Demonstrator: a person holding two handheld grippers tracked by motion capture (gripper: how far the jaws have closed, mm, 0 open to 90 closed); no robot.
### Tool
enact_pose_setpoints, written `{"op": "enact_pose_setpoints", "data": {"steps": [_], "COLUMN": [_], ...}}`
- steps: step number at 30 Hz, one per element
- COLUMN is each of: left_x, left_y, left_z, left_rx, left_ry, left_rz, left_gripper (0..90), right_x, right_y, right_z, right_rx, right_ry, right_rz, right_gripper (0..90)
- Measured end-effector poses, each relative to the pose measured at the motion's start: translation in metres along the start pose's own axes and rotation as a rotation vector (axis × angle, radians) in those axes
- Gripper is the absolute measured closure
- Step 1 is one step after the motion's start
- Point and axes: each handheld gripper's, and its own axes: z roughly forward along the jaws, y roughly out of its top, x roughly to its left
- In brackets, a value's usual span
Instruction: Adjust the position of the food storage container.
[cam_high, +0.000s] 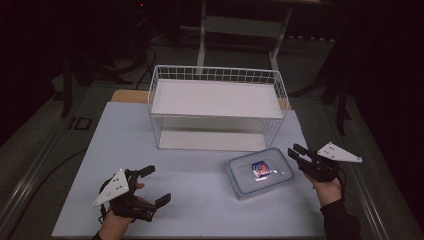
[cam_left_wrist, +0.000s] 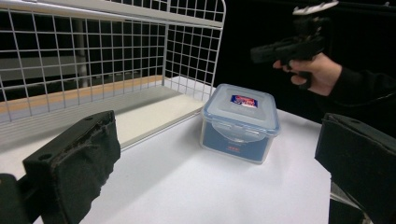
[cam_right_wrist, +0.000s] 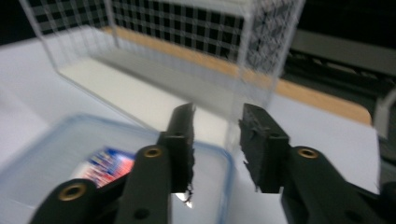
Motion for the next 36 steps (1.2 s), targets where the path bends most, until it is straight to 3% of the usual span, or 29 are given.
{"op": "enact_pose_setpoints", "data": {"steps": [5,9,10,14,19,25,36], "left_x": [0.0,0.001,0.001,0.001,0.001,0.001,0.001], "left_y": [0.0,0.0,-0.001,-0.001,-0.001,-0.001,-0.002], "left_z": [0.0,0.0,0.0,0.0,0.0,0.0,0.002], "left_rx": [0.001,0.003,0.003,0.006,0.006,0.007,0.01], "left_ry": [0.003,0.004,0.002,0.001,0.001,0.0,0.0], "left_rz": [0.001,0.001,-0.002,0.0,0.0,-0.001,-0.007], "left_gripper": [0.0,0.0,0.0,0.0,0.0,0.0,0.0], "right_x": [-0.015,-0.019,-0.022,-0.025,-0.019,-0.016,0.001], "right_y": [-0.022,-0.028,-0.037,-0.046,-0.052,-0.053,-0.055], "right_z": [0.012,0.015,0.018,0.021,0.024,0.02,0.016], "right_rx": [0.074,0.092,0.112,0.137,0.148,0.154,0.157], "right_ry": [-0.023,-0.03,-0.041,-0.046,-0.004,-0.007,0.062], "right_rz": [0.018,0.023,0.032,0.039,0.035,0.023,0.034], "right_gripper": [80.6,82.9,89.2,89.9,90.0,90.0,90.0]}}
